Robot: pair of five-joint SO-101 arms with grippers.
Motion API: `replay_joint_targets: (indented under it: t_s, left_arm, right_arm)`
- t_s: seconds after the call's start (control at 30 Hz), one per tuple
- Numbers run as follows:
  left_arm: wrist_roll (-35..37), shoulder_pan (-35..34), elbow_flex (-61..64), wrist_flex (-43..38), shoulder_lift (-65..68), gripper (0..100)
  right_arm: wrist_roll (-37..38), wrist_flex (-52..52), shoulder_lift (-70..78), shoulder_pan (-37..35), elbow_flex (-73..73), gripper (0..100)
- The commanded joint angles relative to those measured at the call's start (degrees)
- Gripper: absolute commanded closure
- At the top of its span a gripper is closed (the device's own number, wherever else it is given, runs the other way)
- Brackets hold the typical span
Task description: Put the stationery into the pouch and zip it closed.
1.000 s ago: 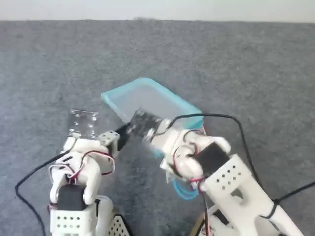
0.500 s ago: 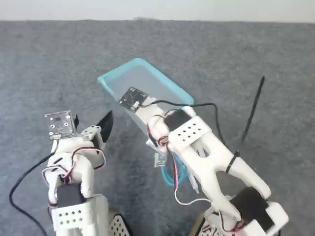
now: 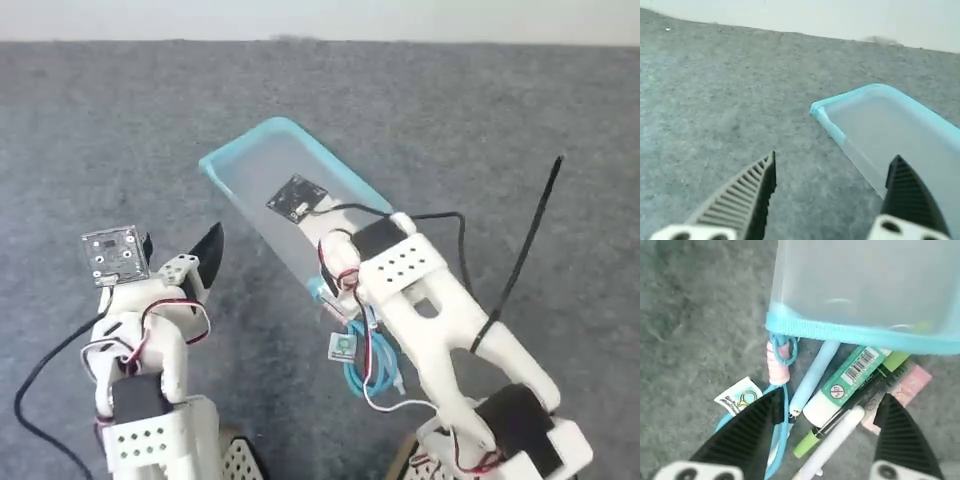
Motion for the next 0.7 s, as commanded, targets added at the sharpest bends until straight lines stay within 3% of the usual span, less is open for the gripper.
replay_joint_targets:
  t_s: [0.0, 0.13, 0.67]
  left_arm:
    - [0.9, -0.1, -0.8, -1.8, -0.8, 67]
    - [0.9, -0.1, -0.7, -1.7, -0.8, 67]
    - [0.9, 0.0, -0.7, -1.6, -0.8, 67]
  right_arm:
    - [-2.5, -4.4, -3.4, -3.7, 2.2, 71.3]
    - [-7.6, -9.6, -2.5, -6.8, 4.0, 71.3]
    - [-8.4, -14.9, 9.3, -7.0, 3.9, 71.3]
